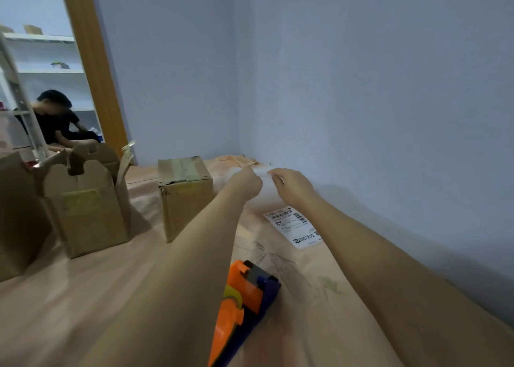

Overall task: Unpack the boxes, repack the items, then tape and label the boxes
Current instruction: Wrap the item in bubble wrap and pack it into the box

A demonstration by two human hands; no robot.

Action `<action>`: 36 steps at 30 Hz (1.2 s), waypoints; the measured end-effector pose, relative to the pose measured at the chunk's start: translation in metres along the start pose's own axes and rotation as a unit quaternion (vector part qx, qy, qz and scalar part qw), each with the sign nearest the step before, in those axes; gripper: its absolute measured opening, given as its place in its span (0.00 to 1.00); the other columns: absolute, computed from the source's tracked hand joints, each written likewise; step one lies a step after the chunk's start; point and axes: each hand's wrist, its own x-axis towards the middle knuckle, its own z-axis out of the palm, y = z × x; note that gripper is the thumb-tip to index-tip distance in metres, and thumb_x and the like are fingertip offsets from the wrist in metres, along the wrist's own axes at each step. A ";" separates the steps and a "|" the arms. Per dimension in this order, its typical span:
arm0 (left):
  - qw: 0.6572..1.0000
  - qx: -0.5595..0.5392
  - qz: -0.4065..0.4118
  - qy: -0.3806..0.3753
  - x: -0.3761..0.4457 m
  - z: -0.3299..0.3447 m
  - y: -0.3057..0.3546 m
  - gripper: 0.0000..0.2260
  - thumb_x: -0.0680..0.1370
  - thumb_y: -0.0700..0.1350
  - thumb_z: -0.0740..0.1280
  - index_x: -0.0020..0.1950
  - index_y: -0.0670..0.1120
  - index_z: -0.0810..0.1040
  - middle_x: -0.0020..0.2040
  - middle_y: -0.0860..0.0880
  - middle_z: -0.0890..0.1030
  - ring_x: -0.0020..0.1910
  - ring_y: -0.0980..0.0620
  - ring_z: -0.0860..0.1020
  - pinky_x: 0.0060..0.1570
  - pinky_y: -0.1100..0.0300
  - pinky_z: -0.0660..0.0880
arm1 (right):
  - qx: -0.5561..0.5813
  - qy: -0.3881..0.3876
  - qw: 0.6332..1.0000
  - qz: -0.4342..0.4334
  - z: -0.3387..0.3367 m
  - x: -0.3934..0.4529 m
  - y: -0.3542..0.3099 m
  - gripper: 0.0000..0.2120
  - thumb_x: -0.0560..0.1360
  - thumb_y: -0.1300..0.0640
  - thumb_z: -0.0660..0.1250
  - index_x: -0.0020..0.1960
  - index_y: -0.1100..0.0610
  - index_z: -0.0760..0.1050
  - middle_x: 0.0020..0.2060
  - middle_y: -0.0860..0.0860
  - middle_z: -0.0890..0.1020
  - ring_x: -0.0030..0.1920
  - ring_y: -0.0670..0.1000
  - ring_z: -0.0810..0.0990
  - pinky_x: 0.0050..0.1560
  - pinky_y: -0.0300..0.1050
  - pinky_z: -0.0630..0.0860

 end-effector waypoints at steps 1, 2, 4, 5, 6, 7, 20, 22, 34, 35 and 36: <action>0.995 -0.092 -0.007 0.022 0.004 -0.002 0.002 0.18 0.82 0.40 0.53 0.72 0.36 0.65 0.67 0.40 0.71 0.65 0.41 0.71 0.63 0.51 0.67 | 0.021 0.015 1.000 0.001 -0.002 -0.001 -0.002 0.16 0.82 0.58 0.54 0.64 0.55 0.76 0.59 0.54 0.80 0.60 0.56 0.76 0.58 0.50 0.72; 0.982 -0.186 -0.021 0.035 0.005 -0.003 0.003 0.18 0.82 0.42 0.53 0.70 0.36 0.67 0.61 0.40 0.74 0.60 0.42 0.73 0.61 0.51 0.69 | 0.035 0.026 0.999 -0.001 -0.004 -0.003 -0.004 0.15 0.82 0.59 0.54 0.63 0.56 0.76 0.56 0.55 0.81 0.56 0.57 0.77 0.55 0.50 0.73; 0.931 -0.354 -0.076 0.039 0.006 -0.005 0.006 0.18 0.81 0.46 0.55 0.66 0.37 0.71 0.52 0.43 0.73 0.50 0.44 0.72 0.53 0.52 0.73 | 0.056 0.034 0.998 -0.011 -0.006 -0.009 -0.006 0.15 0.82 0.60 0.55 0.62 0.56 0.77 0.52 0.56 0.82 0.51 0.56 0.77 0.52 0.49 0.72; 0.908 -0.406 -0.099 0.041 0.007 -0.005 0.005 0.17 0.80 0.47 0.57 0.64 0.38 0.71 0.51 0.44 0.72 0.47 0.44 0.72 0.50 0.54 0.74 | 0.071 0.027 0.997 -0.019 -0.007 -0.012 -0.006 0.15 0.82 0.60 0.56 0.62 0.56 0.77 0.53 0.55 0.82 0.53 0.55 0.77 0.53 0.48 0.72; 0.895 -0.432 -0.105 0.044 0.007 -0.004 0.005 0.17 0.80 0.47 0.59 0.63 0.38 0.72 0.51 0.44 0.73 0.45 0.44 0.74 0.46 0.56 0.76 | 0.092 0.009 0.995 -0.021 -0.006 -0.015 -0.003 0.15 0.81 0.60 0.57 0.63 0.55 0.77 0.57 0.53 0.81 0.57 0.54 0.77 0.57 0.48 0.72; 0.893 -0.436 -0.101 0.049 0.006 -0.003 0.004 0.15 0.79 0.45 0.62 0.62 0.38 0.73 0.50 0.44 0.74 0.42 0.46 0.76 0.41 0.58 0.77 | 0.121 -0.014 0.992 -0.020 -0.006 -0.018 -0.001 0.15 0.80 0.60 0.58 0.64 0.54 0.76 0.60 0.51 0.79 0.60 0.52 0.76 0.61 0.48 0.72; 0.786 -0.614 -0.003 0.070 -0.035 -0.022 0.016 0.21 0.74 0.23 0.57 0.51 0.47 0.77 0.48 0.48 0.79 0.36 0.52 0.80 0.32 0.61 0.80 | 0.343 0.041 0.910 0.230 -0.037 -0.026 0.009 0.27 0.79 0.46 0.61 0.74 0.57 0.62 0.68 0.53 0.70 0.66 0.55 0.70 0.60 0.44 0.67; 0.778 -0.626 0.001 0.056 -0.045 -0.025 0.017 0.21 0.74 0.24 0.58 0.50 0.49 0.77 0.49 0.48 0.81 0.36 0.52 0.81 0.34 0.61 0.80 | 0.411 0.048 0.876 0.247 -0.041 -0.028 0.007 0.27 0.77 0.45 0.64 0.70 0.58 0.67 0.64 0.54 0.75 0.60 0.55 0.77 0.58 0.47 0.73; 0.850 -0.522 -0.065 -0.007 -0.116 -0.036 0.014 0.13 0.74 0.44 0.72 0.55 0.45 0.74 0.49 0.48 0.79 0.45 0.53 0.79 0.53 0.56 0.76 | 0.532 0.073 0.813 0.226 -0.108 -0.102 -0.032 0.06 0.76 0.66 0.66 0.51 0.59 0.76 0.41 0.54 0.79 0.37 0.51 0.81 0.33 0.43 0.81; 0.848 -0.528 -0.053 -0.006 -0.123 -0.037 0.014 0.13 0.74 0.45 0.72 0.56 0.45 0.75 0.48 0.47 0.79 0.45 0.51 0.80 0.51 0.56 0.77 | 0.528 0.071 0.816 0.225 -0.115 -0.109 -0.036 0.06 0.76 0.65 0.66 0.51 0.59 0.76 0.41 0.54 0.80 0.36 0.51 0.82 0.29 0.41 0.79; 0.845 -0.533 -0.041 -0.003 -0.130 -0.038 0.013 0.11 0.74 0.45 0.72 0.54 0.45 0.77 0.48 0.47 0.80 0.44 0.50 0.80 0.48 0.57 0.78 | 0.526 0.071 0.818 0.224 -0.122 -0.116 -0.039 0.05 0.76 0.65 0.67 0.51 0.59 0.75 0.41 0.55 0.81 0.35 0.52 0.83 0.28 0.41 0.78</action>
